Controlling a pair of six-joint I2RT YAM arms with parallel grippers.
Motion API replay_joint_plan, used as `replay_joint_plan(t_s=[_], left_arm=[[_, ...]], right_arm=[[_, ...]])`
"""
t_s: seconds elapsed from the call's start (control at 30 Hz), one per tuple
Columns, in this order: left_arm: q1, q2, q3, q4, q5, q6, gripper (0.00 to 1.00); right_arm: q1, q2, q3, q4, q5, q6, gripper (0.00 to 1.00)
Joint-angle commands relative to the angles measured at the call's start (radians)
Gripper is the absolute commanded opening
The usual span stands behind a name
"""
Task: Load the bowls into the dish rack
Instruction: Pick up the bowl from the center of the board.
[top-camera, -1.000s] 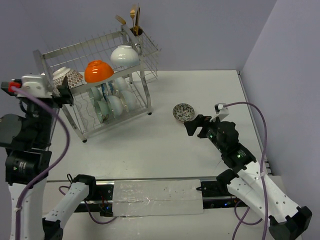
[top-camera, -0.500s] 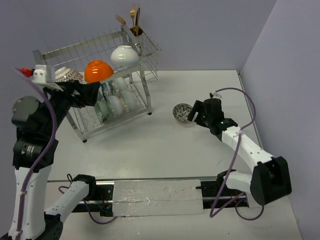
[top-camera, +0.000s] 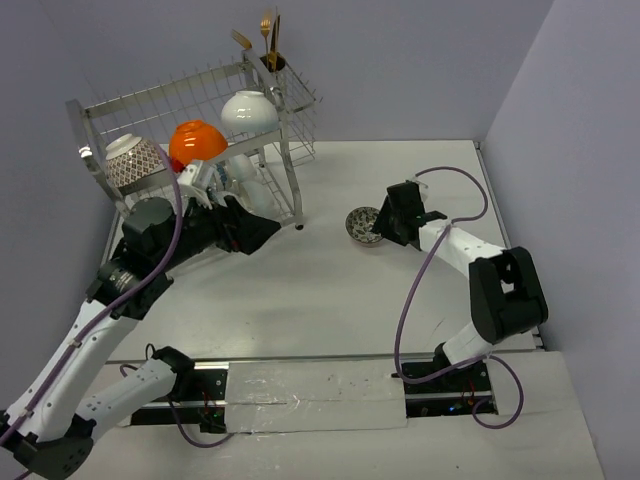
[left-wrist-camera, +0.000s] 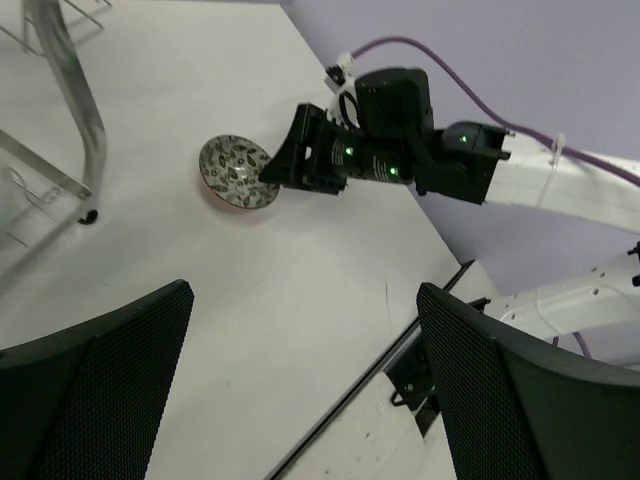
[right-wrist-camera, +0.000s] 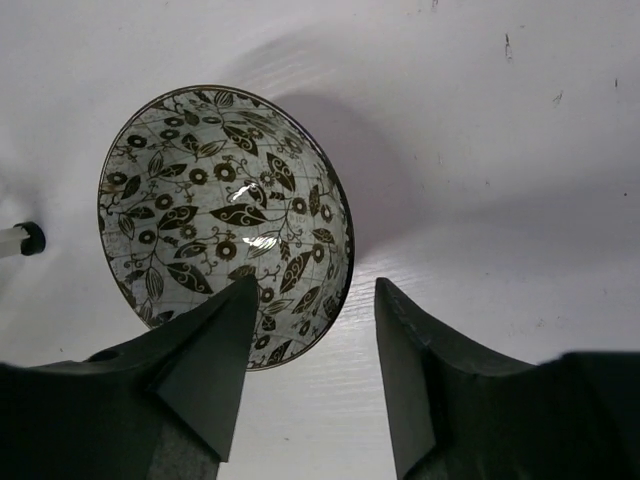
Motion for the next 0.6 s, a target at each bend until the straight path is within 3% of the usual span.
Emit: replay_joint_plan(t_s=[0.0, 0.4, 0.5, 0.57], left_arm=[[-0.083, 0.023, -0.032, 0.064, -0.104, -0.012, 0.99], [-0.312, 0.186, 0.001, 0.032, -0.357, 0.134, 0.99], [-0.332, 0.207, -0.002, 0.036, -0.37, 0.16, 0.99], [-0.344, 0.222, -0.009, 0.036, -0.379, 0.192, 0.99]], right_arm=[[-0.011, 0.014, 0.054, 0.018, 0.042, 0.016, 0.56], [-0.014, 0.086, 0.068, 0.024, 0.051, 0.012, 0.41], [-0.014, 0.095, 0.063, 0.033, 0.058, 0.01, 0.33], [-0.014, 0.081, 0.056, 0.038, 0.061, 0.006, 0.2]])
